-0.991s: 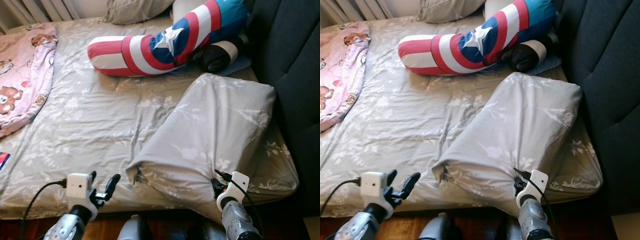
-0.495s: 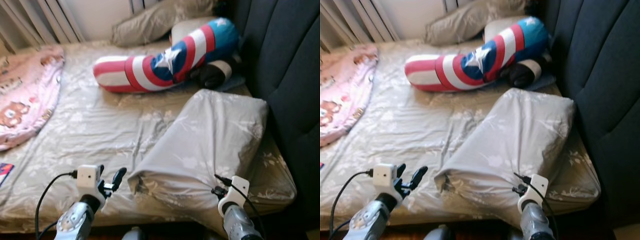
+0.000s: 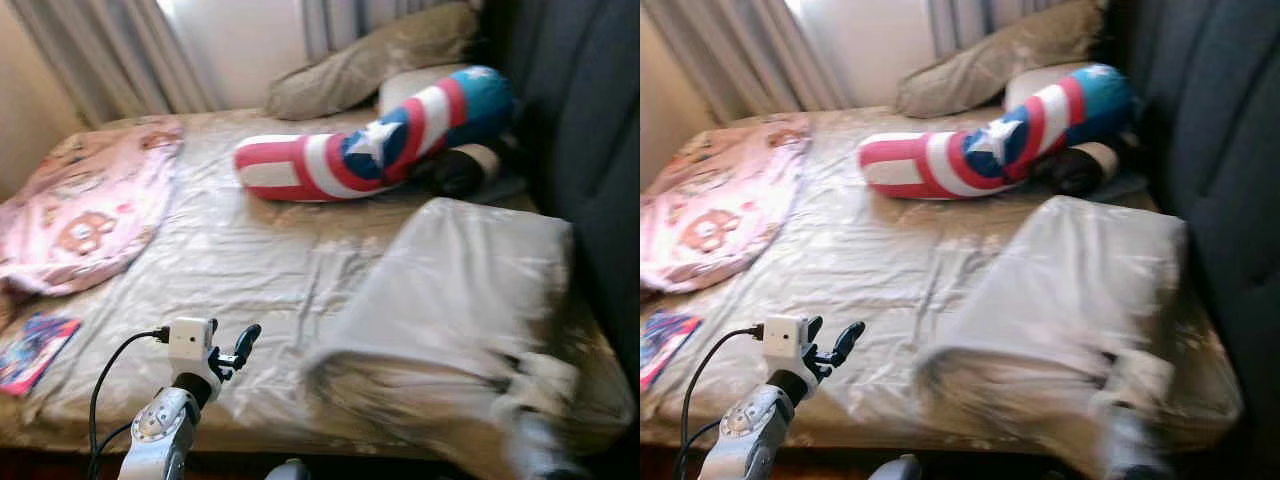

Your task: Clean up the room

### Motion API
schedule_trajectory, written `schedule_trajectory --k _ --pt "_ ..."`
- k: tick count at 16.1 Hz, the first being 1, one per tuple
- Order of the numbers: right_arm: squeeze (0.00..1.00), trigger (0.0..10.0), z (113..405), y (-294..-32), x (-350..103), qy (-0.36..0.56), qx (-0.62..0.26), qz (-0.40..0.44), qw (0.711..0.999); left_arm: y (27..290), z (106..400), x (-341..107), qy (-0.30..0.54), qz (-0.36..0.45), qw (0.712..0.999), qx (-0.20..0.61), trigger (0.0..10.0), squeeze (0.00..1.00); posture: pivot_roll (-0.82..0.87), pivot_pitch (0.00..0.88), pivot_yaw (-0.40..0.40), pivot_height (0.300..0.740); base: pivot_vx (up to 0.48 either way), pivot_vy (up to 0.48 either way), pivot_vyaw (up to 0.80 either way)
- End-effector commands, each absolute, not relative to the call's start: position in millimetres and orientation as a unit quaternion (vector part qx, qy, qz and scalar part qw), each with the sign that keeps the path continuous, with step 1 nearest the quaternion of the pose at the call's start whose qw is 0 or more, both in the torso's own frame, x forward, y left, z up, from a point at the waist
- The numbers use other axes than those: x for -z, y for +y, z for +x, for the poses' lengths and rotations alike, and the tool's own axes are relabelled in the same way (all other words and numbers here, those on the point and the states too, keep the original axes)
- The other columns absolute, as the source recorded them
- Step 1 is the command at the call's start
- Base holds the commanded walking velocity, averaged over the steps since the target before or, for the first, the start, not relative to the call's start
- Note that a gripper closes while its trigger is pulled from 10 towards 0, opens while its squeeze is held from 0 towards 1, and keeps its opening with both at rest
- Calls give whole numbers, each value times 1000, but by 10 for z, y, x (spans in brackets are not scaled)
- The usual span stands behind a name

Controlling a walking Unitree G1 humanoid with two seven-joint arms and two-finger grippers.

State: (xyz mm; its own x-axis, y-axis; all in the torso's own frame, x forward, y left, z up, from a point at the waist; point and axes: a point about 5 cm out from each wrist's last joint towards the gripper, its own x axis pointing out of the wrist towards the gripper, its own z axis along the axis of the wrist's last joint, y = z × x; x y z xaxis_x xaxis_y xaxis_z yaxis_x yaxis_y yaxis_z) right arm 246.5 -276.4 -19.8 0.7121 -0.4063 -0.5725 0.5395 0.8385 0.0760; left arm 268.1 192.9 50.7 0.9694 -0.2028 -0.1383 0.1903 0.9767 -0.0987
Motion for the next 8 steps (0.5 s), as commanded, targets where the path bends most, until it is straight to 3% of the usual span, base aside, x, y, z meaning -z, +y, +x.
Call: schedule_trajectory --k 1,2,3,4,7,8 --pt "0 0 2472 -3096 -6 220 324 109 914 1970 2666 -476 79 -40 991 96 10000 0 10 0 99 661 0 0 0" --pt "0 0 2384 -3331 -86 208 362 98 904 1970 2674 -466 79 -41 991 95 10000 0 5 1 100 661 0 0 0" --pt "0 0 2211 -3774 -305 179 430 61 883 1964 2687 -457 78 -41 992 96 10000 0 -7 4 101 661 0 0 0" --pt "0 0 2145 -3946 -420 168 453 39 875 1960 2692 -455 77 -42 992 96 10000 0 -10 5 101 661 0 0 0" --pt "0 0 2076 -4194 -652 142 481 1 865 1942 2704 -442 77 -42 991 99 10000 0 -21 8 100 661 0 0 0" --pt "0 1412 2069 -4245 -721 122 488 6 864 1929 2708 -438 76 -42 991 101 10000 0 -20 10 100 661 0 0 0"
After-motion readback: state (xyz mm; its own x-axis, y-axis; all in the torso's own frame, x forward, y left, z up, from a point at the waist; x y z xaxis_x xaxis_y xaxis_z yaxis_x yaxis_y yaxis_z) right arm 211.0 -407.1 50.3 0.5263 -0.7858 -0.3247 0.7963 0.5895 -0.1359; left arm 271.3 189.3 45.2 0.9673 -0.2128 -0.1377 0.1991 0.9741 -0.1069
